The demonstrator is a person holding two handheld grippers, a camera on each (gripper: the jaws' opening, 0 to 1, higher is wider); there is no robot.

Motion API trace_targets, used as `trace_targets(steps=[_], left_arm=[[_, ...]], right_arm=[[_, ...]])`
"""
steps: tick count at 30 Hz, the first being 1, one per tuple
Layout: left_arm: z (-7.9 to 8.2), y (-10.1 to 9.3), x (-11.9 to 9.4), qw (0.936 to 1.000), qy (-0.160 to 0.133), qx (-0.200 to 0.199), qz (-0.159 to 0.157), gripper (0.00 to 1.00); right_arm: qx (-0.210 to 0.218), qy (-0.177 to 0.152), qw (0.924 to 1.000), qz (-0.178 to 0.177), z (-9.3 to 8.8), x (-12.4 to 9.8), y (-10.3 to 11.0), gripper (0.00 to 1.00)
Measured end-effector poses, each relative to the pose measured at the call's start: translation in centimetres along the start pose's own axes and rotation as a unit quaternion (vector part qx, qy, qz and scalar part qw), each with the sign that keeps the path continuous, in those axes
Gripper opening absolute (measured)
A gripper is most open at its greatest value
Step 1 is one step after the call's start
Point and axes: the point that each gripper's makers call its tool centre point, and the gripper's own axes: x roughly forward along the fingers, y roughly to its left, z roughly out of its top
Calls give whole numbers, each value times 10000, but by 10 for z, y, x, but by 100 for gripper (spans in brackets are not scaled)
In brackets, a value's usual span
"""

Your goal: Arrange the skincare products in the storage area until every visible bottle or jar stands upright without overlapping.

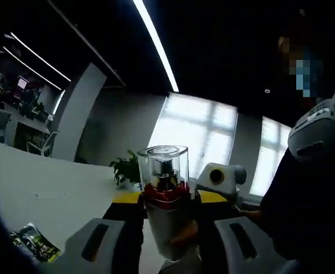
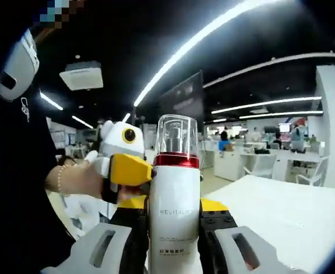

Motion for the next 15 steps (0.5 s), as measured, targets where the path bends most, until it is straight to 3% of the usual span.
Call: trace_targets(steps=[5, 10, 15], left_arm=[[-4, 14, 4, 9973, -78, 32, 728, 35], [-6, 22, 8, 9898, -469, -311, 1312, 37], [-12, 22, 11, 9872, -539, -284, 1474, 36]], right_arm=[[-1067, 375, 9903, -809, -4, 3, -23, 22], [-1283, 363, 9859, -1012, -2, 6, -21, 23], [-1682, 477, 9780, -1140, -4, 11, -22, 23]])
